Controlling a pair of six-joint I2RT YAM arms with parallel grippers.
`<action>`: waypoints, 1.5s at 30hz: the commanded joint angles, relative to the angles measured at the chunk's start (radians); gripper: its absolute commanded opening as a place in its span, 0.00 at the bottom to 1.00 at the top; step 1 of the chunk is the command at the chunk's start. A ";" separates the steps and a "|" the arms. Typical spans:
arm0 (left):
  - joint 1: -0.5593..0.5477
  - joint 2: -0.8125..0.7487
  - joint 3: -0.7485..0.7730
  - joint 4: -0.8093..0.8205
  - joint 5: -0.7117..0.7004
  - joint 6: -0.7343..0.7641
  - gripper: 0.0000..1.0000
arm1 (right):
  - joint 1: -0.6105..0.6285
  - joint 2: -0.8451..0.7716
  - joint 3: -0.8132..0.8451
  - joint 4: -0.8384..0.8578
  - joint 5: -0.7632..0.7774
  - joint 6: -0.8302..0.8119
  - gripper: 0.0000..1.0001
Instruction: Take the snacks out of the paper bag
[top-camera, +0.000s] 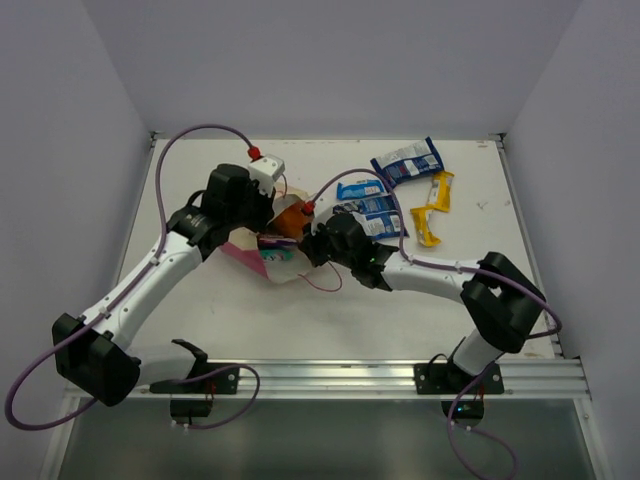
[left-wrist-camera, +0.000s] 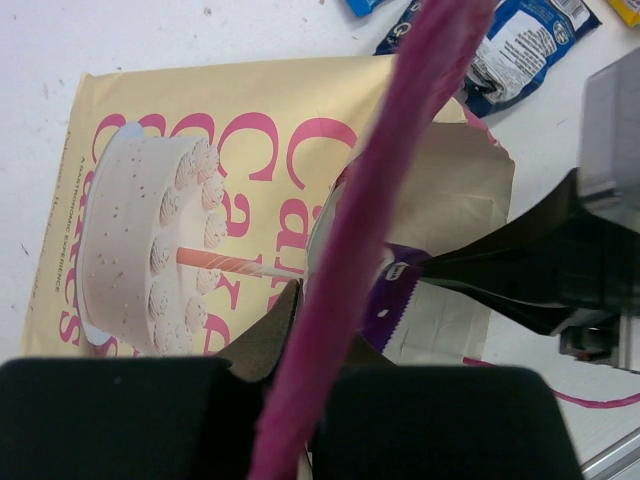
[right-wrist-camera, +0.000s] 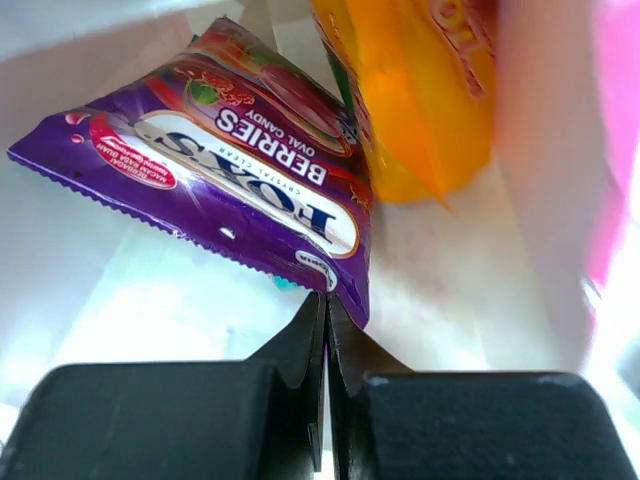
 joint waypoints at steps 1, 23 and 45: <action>0.014 -0.005 0.040 -0.009 -0.039 -0.001 0.00 | -0.009 -0.085 -0.037 -0.057 0.014 -0.011 0.00; 0.014 -0.009 0.036 0.006 0.133 0.019 0.00 | -0.008 0.091 0.062 0.028 -0.002 -0.072 0.54; 0.014 -0.006 0.023 0.012 0.041 -0.011 0.00 | -0.008 -0.039 0.036 -0.013 0.080 -0.144 0.00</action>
